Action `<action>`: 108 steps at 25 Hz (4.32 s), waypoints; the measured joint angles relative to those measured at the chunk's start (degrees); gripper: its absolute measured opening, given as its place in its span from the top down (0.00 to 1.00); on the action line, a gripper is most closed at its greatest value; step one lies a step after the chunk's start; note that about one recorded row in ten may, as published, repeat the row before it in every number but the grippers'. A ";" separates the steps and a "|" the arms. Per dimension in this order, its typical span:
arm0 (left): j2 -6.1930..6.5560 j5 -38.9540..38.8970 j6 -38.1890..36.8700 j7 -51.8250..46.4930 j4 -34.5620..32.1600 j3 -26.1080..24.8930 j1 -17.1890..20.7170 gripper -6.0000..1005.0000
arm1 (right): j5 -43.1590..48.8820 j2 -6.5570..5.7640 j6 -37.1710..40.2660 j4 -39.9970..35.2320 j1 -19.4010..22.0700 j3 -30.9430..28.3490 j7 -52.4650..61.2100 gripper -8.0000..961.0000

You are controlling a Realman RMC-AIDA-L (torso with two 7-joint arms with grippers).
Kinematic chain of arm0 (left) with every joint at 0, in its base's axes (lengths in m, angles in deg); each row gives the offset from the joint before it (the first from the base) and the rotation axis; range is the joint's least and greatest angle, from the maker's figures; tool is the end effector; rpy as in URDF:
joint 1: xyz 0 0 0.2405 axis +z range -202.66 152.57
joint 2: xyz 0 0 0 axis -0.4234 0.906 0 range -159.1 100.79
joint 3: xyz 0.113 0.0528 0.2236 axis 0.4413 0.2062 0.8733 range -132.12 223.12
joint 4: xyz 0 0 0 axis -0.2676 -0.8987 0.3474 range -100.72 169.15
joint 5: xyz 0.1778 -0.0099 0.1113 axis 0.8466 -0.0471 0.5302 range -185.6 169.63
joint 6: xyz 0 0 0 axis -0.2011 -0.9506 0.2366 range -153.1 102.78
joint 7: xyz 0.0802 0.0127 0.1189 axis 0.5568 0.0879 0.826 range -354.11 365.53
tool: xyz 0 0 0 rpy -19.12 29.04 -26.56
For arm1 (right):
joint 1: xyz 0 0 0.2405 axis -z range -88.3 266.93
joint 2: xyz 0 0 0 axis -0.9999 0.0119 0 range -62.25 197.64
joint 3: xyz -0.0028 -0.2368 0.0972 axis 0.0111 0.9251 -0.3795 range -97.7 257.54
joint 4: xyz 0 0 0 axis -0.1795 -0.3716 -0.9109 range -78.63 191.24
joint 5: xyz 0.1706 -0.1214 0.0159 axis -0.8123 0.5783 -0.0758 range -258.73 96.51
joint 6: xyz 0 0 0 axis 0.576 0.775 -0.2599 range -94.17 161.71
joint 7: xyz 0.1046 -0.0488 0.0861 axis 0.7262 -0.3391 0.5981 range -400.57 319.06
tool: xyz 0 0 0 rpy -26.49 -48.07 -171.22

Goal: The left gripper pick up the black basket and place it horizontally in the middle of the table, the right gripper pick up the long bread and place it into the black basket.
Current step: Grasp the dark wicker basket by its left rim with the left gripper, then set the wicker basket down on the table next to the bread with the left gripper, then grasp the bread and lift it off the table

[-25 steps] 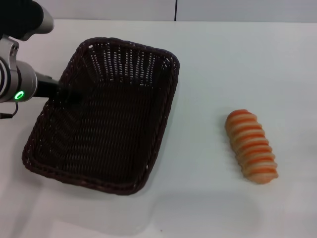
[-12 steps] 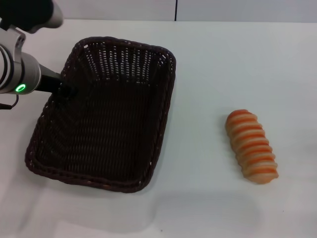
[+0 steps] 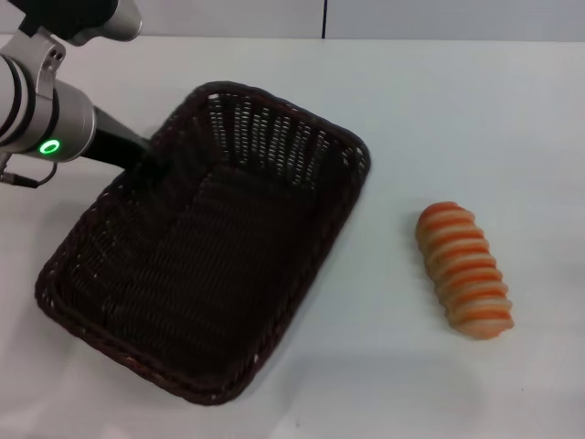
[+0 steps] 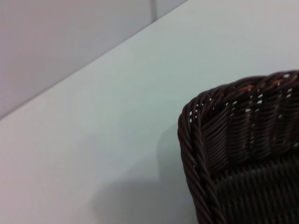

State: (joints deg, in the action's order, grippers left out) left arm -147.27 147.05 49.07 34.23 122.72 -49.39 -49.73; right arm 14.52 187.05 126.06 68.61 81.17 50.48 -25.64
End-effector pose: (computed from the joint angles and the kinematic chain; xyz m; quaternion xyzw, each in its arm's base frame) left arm -0.1907 0.3626 0.0246 -0.8894 -0.2919 0.1302 0.3267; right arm 0.3787 0.2086 0.0366 -0.4807 0.2726 0.3955 0.7336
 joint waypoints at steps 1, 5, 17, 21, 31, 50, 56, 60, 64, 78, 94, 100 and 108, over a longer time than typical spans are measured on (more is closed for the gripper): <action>0.02 -2.13 0.34 2.52 -0.29 -1.19 -0.44 0.72 | 0.00 0.00 0.00 0.00 -0.01 0.00 0.00 0.13; 0.12 -12.95 4.52 14.44 -4.62 -9.45 -4.27 0.76 | 0.00 -0.06 0.01 -0.01 -0.22 0.00 0.00 0.13; 0.59 -16.95 16.71 38.17 -27.61 -24.90 -22.47 0.79 | 0.00 -0.05 0.86 -0.01 0.36 0.55 -0.26 0.13; 0.74 -17.11 18.37 42.31 -30.73 -25.11 -25.27 0.79 | 0.00 0.00 1.36 0.05 0.39 0.74 -0.27 0.13; 0.16 -18.10 22.33 51.77 -34.90 -24.37 -29.89 0.80 | 0.00 0.08 1.50 0.18 0.64 1.50 -0.32 0.13; -0.12 -22.03 12.62 55.69 -38.53 -20.50 -30.85 0.80 | -0.01 0.06 2.20 0.43 0.68 3.12 -0.34 0.13; -0.11 -22.99 10.39 56.01 -38.05 -19.53 -29.85 0.72 | -0.01 0.00 2.42 0.35 0.53 3.41 -0.27 0.13; -0.36 -25.21 8.73 55.89 -34.16 -17.99 -28.01 0.61 | -0.01 0.00 2.46 0.12 0.44 3.65 -0.28 0.13; -0.49 -29.76 1.69 55.27 -25.23 -14.53 -22.86 0.42 | -0.01 0.00 2.47 0.07 0.42 4.41 -0.34 0.13; -0.32 -22.75 -105.31 54.65 -20.53 31.21 5.30 0.23 | -0.01 0.01 1.46 -0.01 -0.77 20.95 -0.61 0.13; 0.01 -6.35 -135.28 -23.60 -64.08 17.60 4.45 0.23 | 0.15 -0.03 -7.99 1.94 -4.54 36.19 -2.68 0.13; 0.12 -6.23 -135.97 -24.51 -65.16 17.98 4.45 0.23 | 0.18 0.00 -16.49 2.57 -8.09 38.88 -2.40 0.13; 0.04 -3.86 -136.01 -25.30 -65.39 18.02 3.69 0.23 | 0.27 0.02 -22.79 3.90 -10.66 39.10 -2.33 0.13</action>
State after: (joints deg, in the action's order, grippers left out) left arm -147.23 143.19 -86.94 8.93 57.32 -31.37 -46.04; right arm 14.79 187.07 103.27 72.51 70.52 89.57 -27.97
